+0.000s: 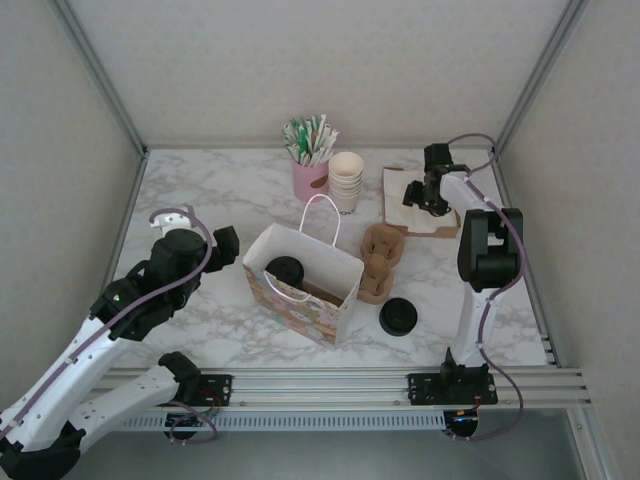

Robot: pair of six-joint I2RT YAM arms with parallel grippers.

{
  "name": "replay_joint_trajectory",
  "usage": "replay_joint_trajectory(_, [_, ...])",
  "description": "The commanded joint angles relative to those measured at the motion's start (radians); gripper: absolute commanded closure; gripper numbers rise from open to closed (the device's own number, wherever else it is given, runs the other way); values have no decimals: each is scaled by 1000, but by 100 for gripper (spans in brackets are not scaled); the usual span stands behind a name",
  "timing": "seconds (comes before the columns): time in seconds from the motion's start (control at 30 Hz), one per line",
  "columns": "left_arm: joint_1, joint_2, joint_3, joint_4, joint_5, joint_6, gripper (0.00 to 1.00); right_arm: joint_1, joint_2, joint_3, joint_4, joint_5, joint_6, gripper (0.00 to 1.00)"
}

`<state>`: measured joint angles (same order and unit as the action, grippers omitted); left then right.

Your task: Pack the takeout coffee

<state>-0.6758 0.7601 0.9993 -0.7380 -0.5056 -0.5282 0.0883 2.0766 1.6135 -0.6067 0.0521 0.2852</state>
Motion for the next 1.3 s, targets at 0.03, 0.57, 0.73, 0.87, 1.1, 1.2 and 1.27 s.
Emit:
replay_joint_trajectory(0.03, [8, -10, -8, -16, 12, -10, 0, -4, 39, 24, 3, 2, 13, 38])
replay_joint_trajectory(0.57, [8, -32, 2, -21, 7, -7, 0, -2, -140, 15, 6, 3, 20, 100])
replay_joint_trajectory(0.73, [9, -33, 9, -19, 8, -7, 0, 5, -315, -27, 27, -49, 0, 100])
replay_joint_trajectory(0.87, [10, -30, 14, -14, 17, -2, 0, 61, -494, -74, 64, -58, -101, 100])
replay_joint_trajectory(1.1, [11, -12, 60, -45, 47, 48, 0, 216, -829, -188, 188, -120, -267, 100])
replay_joint_trajectory(1.2, [9, -9, 70, -39, 100, 100, 0, 301, -948, -209, 219, -120, -346, 100])
replay_joint_trajectory(1.27, [10, -3, 80, -51, 110, 112, 0, 356, -1002, -210, 223, -123, -385, 100])
